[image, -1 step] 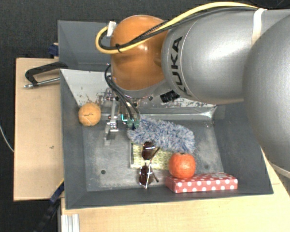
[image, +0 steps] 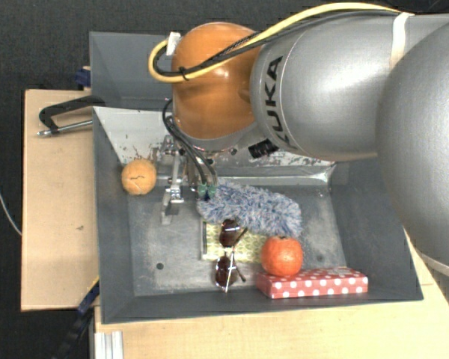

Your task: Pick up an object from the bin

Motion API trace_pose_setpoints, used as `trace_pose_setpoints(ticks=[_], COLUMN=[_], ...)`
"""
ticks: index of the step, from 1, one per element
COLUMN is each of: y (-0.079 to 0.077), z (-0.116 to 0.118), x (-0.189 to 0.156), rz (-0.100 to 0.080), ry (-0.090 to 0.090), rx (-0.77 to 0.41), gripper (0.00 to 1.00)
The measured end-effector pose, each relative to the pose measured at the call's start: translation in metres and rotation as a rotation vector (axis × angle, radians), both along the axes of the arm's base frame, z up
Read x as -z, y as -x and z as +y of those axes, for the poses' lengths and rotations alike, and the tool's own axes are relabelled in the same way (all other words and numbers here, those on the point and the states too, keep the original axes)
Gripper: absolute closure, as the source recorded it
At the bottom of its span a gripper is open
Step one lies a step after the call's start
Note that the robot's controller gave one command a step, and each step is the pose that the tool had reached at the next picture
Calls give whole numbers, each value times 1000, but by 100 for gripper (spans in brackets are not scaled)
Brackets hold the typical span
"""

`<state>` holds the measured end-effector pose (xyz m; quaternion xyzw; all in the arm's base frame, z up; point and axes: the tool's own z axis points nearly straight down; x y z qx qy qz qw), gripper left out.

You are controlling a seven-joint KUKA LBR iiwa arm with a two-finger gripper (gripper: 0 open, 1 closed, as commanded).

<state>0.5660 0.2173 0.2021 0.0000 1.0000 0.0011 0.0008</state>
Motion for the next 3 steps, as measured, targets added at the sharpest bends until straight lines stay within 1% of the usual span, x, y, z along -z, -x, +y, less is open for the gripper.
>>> trace_pose_setpoints(ticks=[1,2,3], y=[-13,-9,2], z=[-31,-68,-93], x=[26,55,81], rz=[-1,0,-2], ry=[-1,1,1], rx=[39,46,-262], gripper=[0,0,0])
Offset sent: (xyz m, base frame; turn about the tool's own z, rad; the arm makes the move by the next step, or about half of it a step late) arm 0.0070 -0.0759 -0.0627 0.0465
